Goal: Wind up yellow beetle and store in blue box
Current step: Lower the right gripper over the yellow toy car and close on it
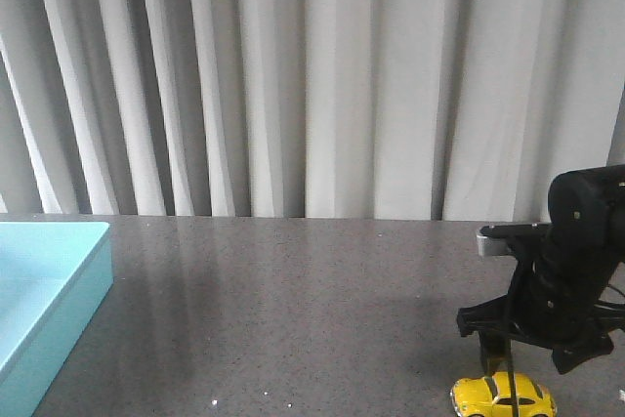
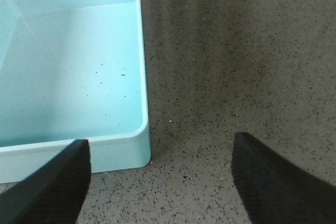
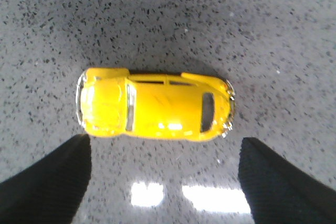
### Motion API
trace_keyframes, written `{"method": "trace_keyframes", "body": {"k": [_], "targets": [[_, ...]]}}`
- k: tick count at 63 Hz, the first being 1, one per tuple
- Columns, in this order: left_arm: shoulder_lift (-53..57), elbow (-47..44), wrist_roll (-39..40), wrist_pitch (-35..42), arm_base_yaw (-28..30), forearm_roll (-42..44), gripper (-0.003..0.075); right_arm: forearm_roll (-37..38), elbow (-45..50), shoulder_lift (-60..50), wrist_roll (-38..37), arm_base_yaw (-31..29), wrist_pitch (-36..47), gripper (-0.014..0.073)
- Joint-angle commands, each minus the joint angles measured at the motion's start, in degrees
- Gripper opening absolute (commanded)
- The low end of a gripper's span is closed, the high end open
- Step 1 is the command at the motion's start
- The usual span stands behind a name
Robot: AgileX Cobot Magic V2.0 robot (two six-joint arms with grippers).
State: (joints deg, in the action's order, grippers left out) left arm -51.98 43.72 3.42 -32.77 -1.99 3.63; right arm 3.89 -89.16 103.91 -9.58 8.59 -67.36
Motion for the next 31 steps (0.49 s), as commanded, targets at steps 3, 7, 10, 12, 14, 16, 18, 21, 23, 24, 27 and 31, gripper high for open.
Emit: {"method": "trace_keyframes", "body": {"k": [3, 7, 10, 12, 14, 16, 18, 21, 23, 24, 27, 31], "targets": [[0.30, 1.88, 0.50, 3.58, -0.01, -0.49, 0.0538, 0.65, -2.84, 0.14, 0.70, -0.29, 2.08, 0.0558], [0.30, 1.88, 0.50, 3.58, -0.01, -0.49, 0.0538, 0.59, -3.43, 1.35, 0.70, -0.29, 1.92, 0.0558], [0.30, 1.88, 0.50, 3.58, -0.01, -0.49, 0.0538, 0.55, -3.87, 2.20, 0.78, -0.29, 1.75, 0.0558], [0.30, 1.88, 0.50, 3.58, -0.01, -0.49, 0.0538, 0.61, -3.94, 2.66, 0.97, -0.29, 1.92, 0.0558], [0.30, 1.88, 0.50, 3.58, -0.01, -0.49, 0.0538, 0.61, -3.94, 3.11, 0.97, -0.29, 2.25, 0.0558], [0.30, 1.88, 0.50, 3.58, -0.01, -0.49, 0.0538, 0.55, -3.94, 3.51, 0.97, -0.29, 2.47, 0.0558], [0.30, 1.88, 0.50, 3.58, -0.01, -0.49, 0.0538, 0.50, -3.94, 3.95, 1.09, -0.29, 2.60, 0.0558], [0.30, 1.88, 0.50, 3.58, -0.01, -0.49, 0.0538, 0.17, -3.94, 4.72, 1.22, -0.29, 2.76, 0.0558], [0.30, 1.88, 0.50, 3.58, -0.01, -0.49, 0.0538, 0.17, -3.88, 5.16, 1.22, -0.29, 2.80, 0.0558], [0.30, 1.88, 0.50, 3.58, -0.01, -0.49, 0.0538, 0.17, -3.88, 5.35, 1.22, -0.29, 2.91, 0.0558], [0.30, 1.88, 0.50, 3.58, -0.01, -0.49, 0.0538, 0.26, -3.88, 6.17, 1.26, -0.29, 2.88, 0.0558], [0.30, 1.88, 0.50, 3.58, -0.01, -0.49, 0.0538, 0.20, -3.88, 6.97, 1.26, -0.29, 3.01, 0.0558]]}}
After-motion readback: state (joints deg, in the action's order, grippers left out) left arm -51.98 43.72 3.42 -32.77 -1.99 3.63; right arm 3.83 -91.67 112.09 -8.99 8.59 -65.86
